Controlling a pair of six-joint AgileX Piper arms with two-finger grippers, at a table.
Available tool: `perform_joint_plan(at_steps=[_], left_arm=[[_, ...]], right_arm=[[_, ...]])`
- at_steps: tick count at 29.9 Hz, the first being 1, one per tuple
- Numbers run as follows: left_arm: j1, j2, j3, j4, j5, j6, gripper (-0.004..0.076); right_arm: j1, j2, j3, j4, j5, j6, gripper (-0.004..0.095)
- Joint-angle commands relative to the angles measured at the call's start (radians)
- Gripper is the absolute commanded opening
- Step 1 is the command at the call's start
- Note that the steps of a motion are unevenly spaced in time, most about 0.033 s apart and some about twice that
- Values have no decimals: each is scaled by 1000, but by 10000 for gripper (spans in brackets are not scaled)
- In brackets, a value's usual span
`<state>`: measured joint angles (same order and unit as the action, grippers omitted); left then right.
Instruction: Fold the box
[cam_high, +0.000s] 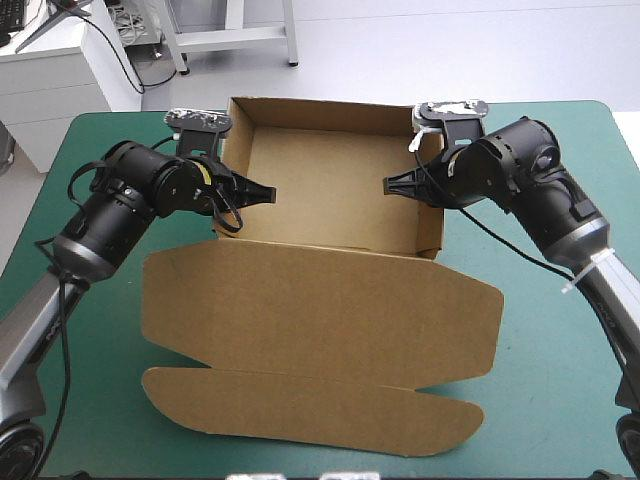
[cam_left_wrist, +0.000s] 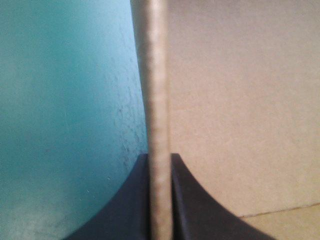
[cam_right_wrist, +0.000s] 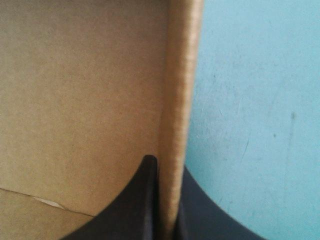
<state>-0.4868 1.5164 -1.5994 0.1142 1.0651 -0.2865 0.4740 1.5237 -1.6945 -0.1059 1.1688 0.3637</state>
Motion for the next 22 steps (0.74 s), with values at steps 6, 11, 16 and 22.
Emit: perform_joint_plan(at_steps=[6,11,16,22], left_arm=[[-13,127,-69,-121,89,28,-8],[-13,182,-69,-184,82,28,-8],[-10,221,-69,-184,86,26,-8],[0,271,-70,-205,105,24,-8]], right_arm=[[-1,28,-29,70,82,-89,-13],[-3,114,-29,70,80,-106,-13],[-14,207,-29,79,67,-107,-13],[-62,266,-29,131,21,-112,-13]])
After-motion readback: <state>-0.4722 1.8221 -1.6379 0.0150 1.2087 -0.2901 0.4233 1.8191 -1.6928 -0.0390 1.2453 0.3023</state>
